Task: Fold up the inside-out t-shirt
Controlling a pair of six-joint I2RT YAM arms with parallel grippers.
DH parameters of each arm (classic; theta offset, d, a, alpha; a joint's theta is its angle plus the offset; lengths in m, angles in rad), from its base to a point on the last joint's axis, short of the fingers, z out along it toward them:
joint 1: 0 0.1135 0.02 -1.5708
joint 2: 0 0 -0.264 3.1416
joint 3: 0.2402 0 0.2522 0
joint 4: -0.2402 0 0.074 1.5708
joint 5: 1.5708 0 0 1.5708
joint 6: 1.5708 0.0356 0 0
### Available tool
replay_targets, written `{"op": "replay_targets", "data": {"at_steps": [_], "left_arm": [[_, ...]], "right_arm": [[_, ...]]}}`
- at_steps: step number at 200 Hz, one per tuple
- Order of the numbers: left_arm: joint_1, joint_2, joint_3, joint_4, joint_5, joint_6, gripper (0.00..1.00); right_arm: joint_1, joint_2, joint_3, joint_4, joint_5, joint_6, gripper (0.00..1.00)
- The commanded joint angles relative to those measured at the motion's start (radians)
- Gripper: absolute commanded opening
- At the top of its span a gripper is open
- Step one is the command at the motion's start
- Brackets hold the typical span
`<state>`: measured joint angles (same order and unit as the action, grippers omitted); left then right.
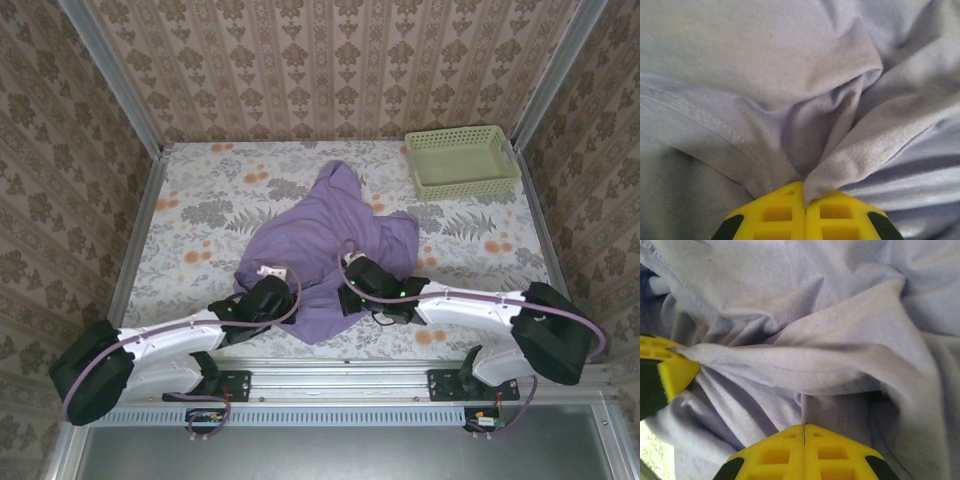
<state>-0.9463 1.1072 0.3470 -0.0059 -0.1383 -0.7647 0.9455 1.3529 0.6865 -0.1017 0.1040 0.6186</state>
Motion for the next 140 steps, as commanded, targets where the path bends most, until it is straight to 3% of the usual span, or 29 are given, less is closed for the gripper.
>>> {"op": "replay_targets", "data": {"at_steps": [1,52,79,119,140], "left_arm": [[0.009,0.054,0.044,0.002,0.027,0.005,0.04],[-0.032,0.141,0.105,0.048,0.090,0.047,0.15],[-0.079,0.128,0.147,0.022,0.046,0.072,0.24],[-0.106,-0.028,0.095,-0.009,-0.083,0.080,0.35],[-0.096,-0.126,0.071,-0.071,-0.113,0.084,0.41]], "right_arm": [[0.021,-0.107,-0.001,-0.141,0.090,0.049,0.00],[0.035,-0.239,0.032,-0.365,0.158,0.113,0.00],[0.074,-0.241,0.111,-0.457,0.165,0.160,0.00],[0.130,-0.167,0.172,-0.372,0.106,0.195,0.04],[0.133,-0.115,0.232,-0.427,0.110,0.165,0.15]]}}
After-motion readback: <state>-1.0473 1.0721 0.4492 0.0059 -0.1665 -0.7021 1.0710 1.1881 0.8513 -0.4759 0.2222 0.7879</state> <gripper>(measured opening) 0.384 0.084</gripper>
